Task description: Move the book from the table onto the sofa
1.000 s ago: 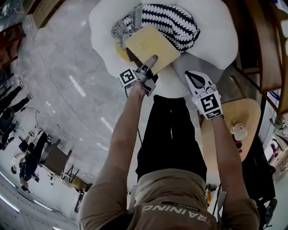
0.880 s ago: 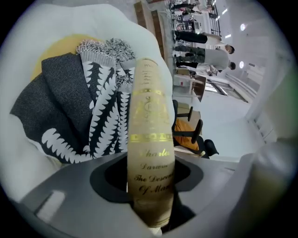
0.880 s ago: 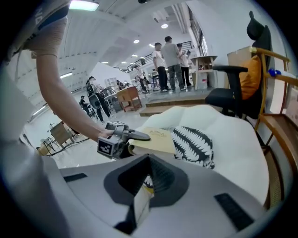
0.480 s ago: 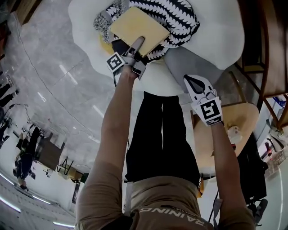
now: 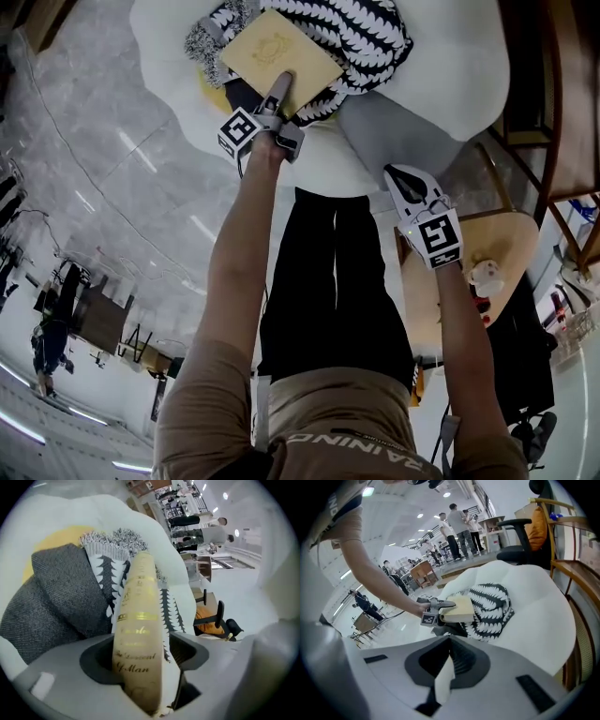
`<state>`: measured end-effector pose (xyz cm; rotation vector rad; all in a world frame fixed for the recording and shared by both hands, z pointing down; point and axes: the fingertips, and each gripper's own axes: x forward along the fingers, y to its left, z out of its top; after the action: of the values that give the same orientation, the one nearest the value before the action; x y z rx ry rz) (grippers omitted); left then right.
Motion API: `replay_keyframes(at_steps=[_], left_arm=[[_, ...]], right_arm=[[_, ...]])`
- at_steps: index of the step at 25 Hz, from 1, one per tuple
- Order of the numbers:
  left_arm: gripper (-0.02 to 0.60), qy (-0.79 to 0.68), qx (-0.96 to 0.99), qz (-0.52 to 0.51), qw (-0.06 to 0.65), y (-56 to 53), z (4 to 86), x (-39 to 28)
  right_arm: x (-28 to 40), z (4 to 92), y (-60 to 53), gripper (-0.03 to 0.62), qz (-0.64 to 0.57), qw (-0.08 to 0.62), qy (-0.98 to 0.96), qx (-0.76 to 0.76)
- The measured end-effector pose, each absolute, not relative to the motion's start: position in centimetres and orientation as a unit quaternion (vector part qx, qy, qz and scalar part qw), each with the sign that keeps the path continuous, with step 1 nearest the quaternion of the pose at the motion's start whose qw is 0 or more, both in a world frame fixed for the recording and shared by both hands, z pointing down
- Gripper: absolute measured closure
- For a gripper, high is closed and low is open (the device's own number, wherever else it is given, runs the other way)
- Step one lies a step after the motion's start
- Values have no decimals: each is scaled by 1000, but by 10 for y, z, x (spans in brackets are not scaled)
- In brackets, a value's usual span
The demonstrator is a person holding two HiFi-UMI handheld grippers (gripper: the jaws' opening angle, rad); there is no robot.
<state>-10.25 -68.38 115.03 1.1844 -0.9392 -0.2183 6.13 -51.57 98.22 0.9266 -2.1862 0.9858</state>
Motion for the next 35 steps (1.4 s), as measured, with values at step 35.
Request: replay_keyframes(at_steps=[35], left_arm=[[394,-373,765,171,496,-565,810,-120]], right_arm=[[14,730,-474,589,320,223,-824,410]])
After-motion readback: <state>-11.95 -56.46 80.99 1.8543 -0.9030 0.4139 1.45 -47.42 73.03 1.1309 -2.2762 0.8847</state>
